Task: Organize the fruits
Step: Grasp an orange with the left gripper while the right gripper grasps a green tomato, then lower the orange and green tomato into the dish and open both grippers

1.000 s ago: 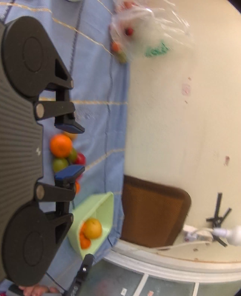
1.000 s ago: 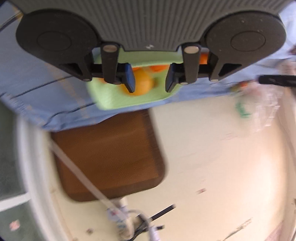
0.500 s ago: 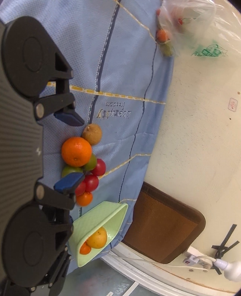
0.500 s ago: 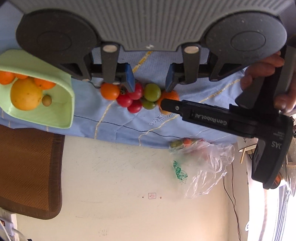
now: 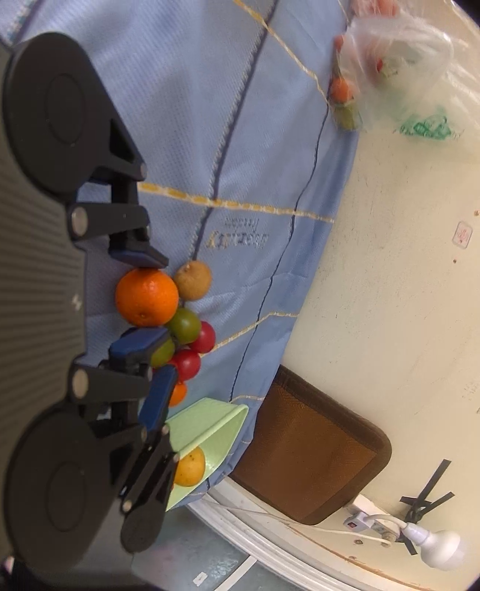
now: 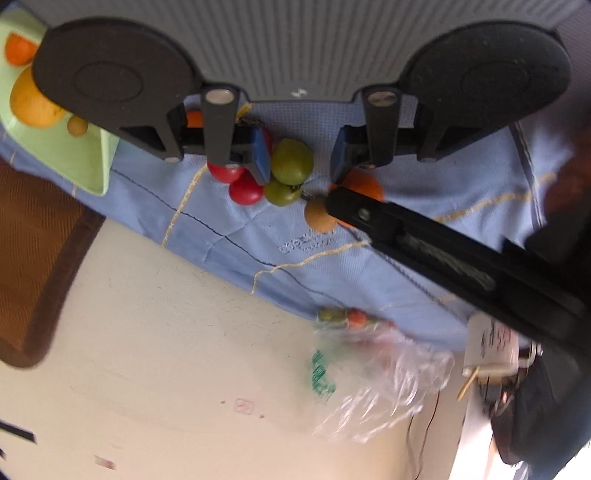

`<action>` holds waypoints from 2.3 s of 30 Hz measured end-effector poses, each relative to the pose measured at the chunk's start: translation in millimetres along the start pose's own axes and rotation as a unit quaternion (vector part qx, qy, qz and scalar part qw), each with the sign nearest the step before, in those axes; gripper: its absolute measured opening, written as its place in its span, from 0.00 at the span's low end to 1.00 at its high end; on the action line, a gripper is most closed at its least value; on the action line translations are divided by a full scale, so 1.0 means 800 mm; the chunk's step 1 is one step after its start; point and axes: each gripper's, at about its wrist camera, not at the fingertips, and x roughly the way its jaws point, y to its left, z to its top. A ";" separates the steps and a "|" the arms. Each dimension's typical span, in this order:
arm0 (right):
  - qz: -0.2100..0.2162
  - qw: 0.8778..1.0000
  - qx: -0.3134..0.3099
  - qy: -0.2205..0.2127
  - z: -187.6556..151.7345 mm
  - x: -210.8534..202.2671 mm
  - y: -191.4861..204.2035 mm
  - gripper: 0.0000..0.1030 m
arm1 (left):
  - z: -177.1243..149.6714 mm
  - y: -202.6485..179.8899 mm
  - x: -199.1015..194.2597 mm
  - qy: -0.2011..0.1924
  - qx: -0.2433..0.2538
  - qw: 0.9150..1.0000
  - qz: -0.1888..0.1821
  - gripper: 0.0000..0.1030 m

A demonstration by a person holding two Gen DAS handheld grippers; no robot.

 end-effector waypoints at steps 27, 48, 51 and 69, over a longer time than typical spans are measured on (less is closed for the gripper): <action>-0.055 0.982 0.179 -0.003 -0.098 -0.145 -0.027 0.29 | -0.080 -0.117 -0.020 0.021 0.157 0.986 -0.040 0.37; 0.003 0.965 0.261 0.003 -0.105 -0.132 -0.074 0.29 | -0.066 -0.135 0.012 0.042 0.175 0.983 -0.015 0.39; 0.010 0.966 0.257 0.006 -0.102 -0.125 -0.078 0.29 | -0.063 -0.131 0.014 0.043 0.169 0.985 -0.016 0.37; -0.149 0.928 0.325 -0.105 -0.110 -0.140 -0.170 0.29 | 0.034 -0.216 0.104 0.037 0.143 0.984 -0.096 0.37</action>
